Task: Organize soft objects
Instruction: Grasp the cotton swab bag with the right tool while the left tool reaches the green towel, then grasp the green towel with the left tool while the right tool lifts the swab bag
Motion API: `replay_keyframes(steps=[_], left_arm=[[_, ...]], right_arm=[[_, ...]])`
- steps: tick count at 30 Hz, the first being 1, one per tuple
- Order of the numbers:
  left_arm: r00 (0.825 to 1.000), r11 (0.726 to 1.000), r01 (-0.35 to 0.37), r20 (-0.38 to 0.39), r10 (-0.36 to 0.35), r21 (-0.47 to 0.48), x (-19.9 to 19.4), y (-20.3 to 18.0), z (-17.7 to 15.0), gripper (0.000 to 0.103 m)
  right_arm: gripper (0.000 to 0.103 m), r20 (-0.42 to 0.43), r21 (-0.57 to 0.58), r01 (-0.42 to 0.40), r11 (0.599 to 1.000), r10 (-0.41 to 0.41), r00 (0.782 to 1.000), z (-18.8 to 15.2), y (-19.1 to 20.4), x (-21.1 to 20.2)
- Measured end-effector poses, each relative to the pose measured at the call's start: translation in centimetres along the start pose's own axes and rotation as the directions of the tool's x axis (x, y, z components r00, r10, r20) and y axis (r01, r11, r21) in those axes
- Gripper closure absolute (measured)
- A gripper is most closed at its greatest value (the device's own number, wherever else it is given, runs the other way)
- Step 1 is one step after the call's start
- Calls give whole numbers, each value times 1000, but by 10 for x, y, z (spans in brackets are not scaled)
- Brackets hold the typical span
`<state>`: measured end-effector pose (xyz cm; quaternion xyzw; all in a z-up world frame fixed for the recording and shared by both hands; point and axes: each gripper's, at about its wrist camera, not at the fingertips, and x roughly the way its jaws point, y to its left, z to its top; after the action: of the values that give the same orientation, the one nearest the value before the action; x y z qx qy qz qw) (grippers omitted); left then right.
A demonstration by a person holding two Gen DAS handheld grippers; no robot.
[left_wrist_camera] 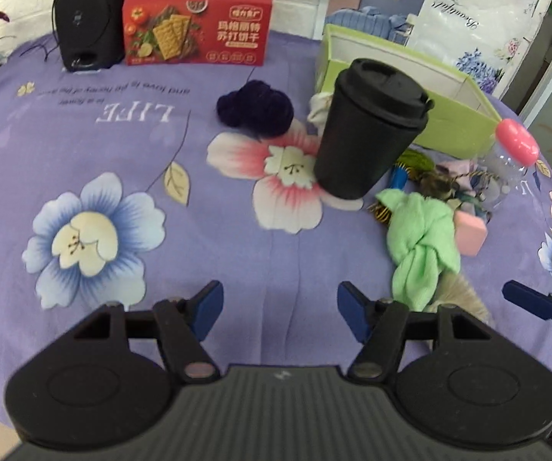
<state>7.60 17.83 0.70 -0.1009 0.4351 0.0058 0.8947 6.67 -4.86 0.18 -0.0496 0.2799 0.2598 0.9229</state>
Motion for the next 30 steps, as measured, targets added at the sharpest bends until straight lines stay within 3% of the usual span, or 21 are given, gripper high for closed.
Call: replay_keyframes(steps=[4, 8, 10, 12, 14, 16, 23, 28, 30], left_arm=[[1000, 1000, -13, 14, 13, 4, -2, -3, -1, 36], [1000, 1000, -5, -2, 5, 27, 5, -17, 2, 36], [1000, 999, 2, -18, -1, 49, 12, -29, 4, 36], [999, 997, 29, -27, -27, 66, 18, -42, 7, 36], [997, 993, 73, -38, -70, 90, 25, -59, 11, 36], [993, 987, 109, -47, -104, 122, 34, -79, 15, 36], [990, 962, 124, -97, -104, 241, 73, -132, 27, 36], [995, 961, 26, -96, 1, 274, 102, -143, 33, 36], [995, 970, 3, -100, 21, 242, 108, -138, 35, 35]], right_arm=[[33, -45, -164, 87, 983, -96, 994, -1, 9, 24], [32, -141, -160, 54, 986, -77, 987, -9, -4, 44], [32, -150, -95, 60, 994, -74, 986, -17, -17, 41], [32, -144, -33, 127, 991, -131, 981, -19, -38, 31], [32, -148, -15, 247, 969, -247, 958, -24, -63, 19], [32, -143, 25, 305, 952, -298, 944, -27, -86, 4], [31, -24, 233, 223, 947, -223, 974, -30, -114, -50], [31, 2, 346, 180, 921, -193, 981, -29, -125, -50], [31, 5, 369, 179, 912, -195, 981, -29, -128, -51]])
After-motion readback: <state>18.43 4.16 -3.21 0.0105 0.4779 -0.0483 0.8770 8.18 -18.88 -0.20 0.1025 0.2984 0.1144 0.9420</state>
